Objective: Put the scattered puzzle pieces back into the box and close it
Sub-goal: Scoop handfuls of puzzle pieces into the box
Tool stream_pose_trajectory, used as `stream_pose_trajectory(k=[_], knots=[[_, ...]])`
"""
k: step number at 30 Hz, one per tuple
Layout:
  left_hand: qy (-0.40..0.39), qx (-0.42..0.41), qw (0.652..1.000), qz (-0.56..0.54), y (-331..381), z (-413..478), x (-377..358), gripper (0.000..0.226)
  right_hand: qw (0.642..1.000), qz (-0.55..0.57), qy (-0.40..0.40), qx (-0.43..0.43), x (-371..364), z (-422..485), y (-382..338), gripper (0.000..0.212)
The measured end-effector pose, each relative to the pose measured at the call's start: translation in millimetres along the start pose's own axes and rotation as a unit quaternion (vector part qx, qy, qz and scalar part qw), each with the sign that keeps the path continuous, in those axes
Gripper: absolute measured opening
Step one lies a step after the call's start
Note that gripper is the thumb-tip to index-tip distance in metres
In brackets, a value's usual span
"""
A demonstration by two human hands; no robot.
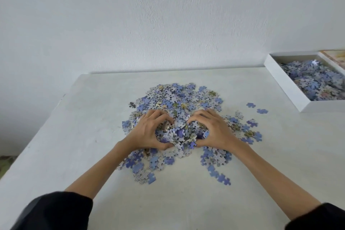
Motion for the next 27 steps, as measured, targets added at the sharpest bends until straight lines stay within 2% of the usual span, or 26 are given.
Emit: stream_pose_trajectory(k=[4,7,11,14,19,24,27], knots=[[0.035,-0.03,0.999,0.017,8.0,2.3,5.7,0.057,0.997,0.044,0.058,0.009,8.0,2.3,-1.9,0.048],[0.053,-0.041,0.998,0.004,11.9,6.7,11.4,0.047,0.993,0.093,0.068,0.005,8.8,4.4,1.2,0.047],[0.059,-0.006,0.993,-0.103,9.0,16.1,17.6,0.053,0.977,0.201,0.078,-0.007,13.4,7.7,11.5,0.044],[0.067,0.018,0.977,-0.203,2.4,23.2,23.0,0.051,0.965,0.249,0.077,-0.036,23.2,9.3,19.5,0.045],[0.006,-0.03,0.966,-0.258,15.4,33.9,38.1,0.052,0.955,0.283,0.083,-0.044,37.3,11.2,23.0,0.053],[-0.025,-0.034,0.956,-0.292,16.7,33.4,45.8,0.018,0.95,0.287,0.109,-0.047,53.5,13.4,25.1,0.043],[0.003,-0.035,0.956,-0.293,22.5,34.4,52.8,0.017,0.954,0.279,0.107,-0.032,61.0,14.4,24.3,0.035]])
Point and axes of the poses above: each hand's wrist, its own z-axis towards the middle knuckle, its own x-axis out of the back of the hand, y = z × x, the point moved 7 cm from there along z, towards the middle knuckle, and after that the axes turned 10 degrees about -y, right-handed, at the moved point
